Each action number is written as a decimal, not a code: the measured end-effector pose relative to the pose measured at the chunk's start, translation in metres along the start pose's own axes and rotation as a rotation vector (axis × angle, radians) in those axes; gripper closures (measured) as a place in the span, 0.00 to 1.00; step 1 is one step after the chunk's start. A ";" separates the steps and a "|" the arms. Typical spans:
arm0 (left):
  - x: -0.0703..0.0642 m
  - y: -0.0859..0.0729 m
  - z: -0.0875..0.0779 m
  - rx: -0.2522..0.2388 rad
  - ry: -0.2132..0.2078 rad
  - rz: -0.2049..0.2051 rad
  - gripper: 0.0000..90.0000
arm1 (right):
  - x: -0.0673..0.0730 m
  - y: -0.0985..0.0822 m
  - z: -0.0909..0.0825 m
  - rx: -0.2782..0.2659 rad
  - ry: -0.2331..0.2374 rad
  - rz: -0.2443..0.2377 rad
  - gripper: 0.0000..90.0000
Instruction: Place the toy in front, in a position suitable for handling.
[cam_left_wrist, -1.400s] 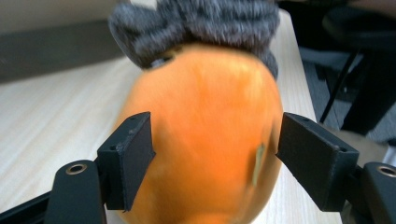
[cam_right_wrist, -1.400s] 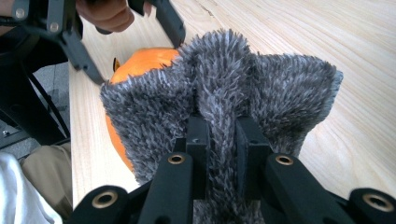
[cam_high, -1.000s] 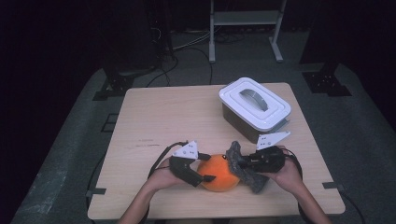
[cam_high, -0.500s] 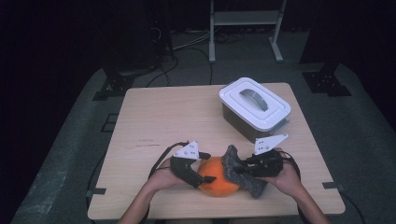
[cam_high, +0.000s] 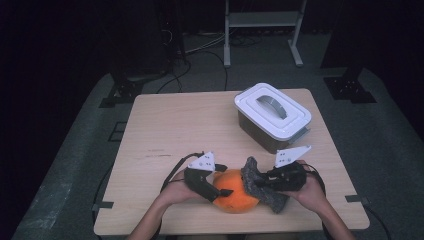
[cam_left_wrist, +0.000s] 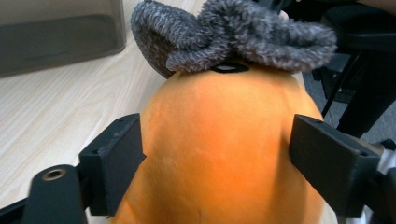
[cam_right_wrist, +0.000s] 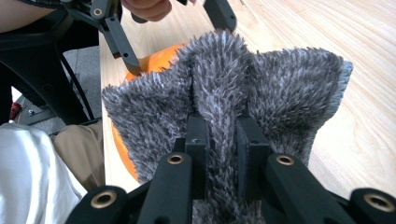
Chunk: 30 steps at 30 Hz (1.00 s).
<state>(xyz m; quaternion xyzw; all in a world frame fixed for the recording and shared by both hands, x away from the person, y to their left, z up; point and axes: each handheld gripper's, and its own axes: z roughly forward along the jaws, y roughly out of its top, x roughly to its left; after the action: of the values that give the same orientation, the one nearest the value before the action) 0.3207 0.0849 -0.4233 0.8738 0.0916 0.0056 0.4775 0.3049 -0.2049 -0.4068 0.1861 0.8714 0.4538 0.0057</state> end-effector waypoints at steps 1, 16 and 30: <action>0.000 -0.001 0.003 0.009 -0.014 -0.008 0.18 | 0.000 0.000 0.000 -0.001 0.005 0.000 0.85; -0.007 0.005 -0.016 0.011 0.109 0.089 0.59 | 0.007 0.025 0.000 -0.036 -0.038 -0.051 0.86; -0.004 -0.002 -0.013 0.023 0.082 0.075 0.49 | -0.009 -0.018 -0.005 0.062 -0.084 0.047 0.86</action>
<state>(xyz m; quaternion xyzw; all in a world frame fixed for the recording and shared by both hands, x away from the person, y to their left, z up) 0.3148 0.0958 -0.4173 0.8810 0.0785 0.0584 0.4628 0.3063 -0.2214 -0.4198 0.2256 0.8794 0.4185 0.0258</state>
